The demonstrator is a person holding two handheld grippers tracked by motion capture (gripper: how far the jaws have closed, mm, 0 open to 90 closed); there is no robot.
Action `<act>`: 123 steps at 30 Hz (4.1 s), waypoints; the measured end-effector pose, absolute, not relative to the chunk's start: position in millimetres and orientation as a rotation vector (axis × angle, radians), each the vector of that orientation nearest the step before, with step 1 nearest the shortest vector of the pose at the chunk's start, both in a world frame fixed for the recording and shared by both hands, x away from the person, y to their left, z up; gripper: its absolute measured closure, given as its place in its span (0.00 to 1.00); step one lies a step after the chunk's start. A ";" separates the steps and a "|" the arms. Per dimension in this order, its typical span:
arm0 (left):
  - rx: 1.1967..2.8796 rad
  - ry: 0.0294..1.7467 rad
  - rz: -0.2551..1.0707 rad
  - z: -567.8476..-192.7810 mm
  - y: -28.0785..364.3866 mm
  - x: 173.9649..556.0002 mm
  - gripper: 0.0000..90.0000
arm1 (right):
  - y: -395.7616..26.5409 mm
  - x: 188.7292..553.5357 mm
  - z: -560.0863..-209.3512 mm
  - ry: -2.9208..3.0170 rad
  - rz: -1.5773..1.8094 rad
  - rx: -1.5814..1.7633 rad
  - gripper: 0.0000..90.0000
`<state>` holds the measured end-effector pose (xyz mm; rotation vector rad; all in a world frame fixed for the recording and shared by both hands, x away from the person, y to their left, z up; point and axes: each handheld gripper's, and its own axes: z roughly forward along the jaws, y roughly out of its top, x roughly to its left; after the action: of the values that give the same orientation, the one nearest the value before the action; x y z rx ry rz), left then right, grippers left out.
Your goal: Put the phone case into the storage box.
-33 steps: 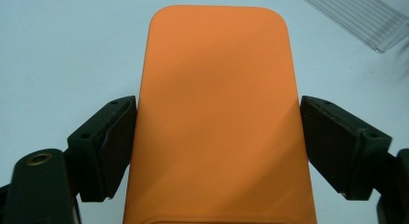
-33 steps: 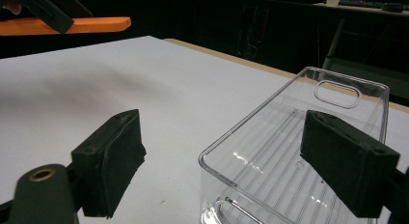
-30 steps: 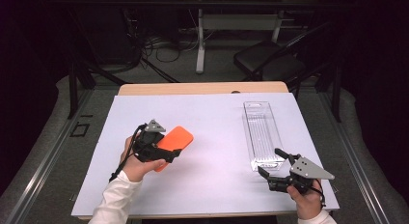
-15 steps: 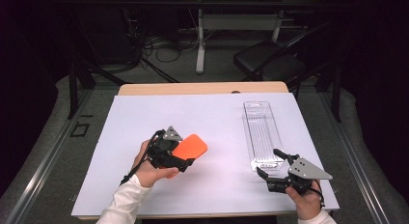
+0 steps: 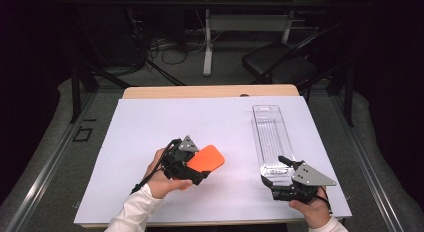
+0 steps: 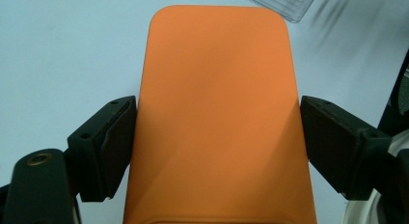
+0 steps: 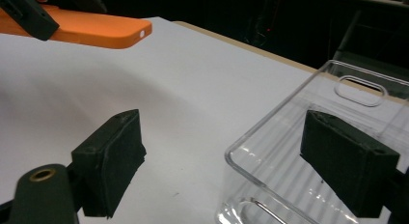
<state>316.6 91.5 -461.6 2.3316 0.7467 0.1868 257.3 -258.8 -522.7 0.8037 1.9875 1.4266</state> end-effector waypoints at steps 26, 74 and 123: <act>2.338 0.714 0.180 -448.7 90.4 306.6 0.18 | -226.6 251.2 -498.4 2.133 1.241 0.450 0.18; 2.363 0.696 0.119 -455.2 79.0 305.0 0.18 | -154.4 254.5 -494.0 2.075 0.719 -0.222 0.29; 2.381 0.644 0.043 -463.0 55.1 295.0 0.18 | -129.8 251.2 -521.9 1.869 0.485 -0.505 0.55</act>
<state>295.0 55.1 -463.0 2.3807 0.6440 0.0428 251.2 -129.8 -521.9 -0.5048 1.8695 0.4850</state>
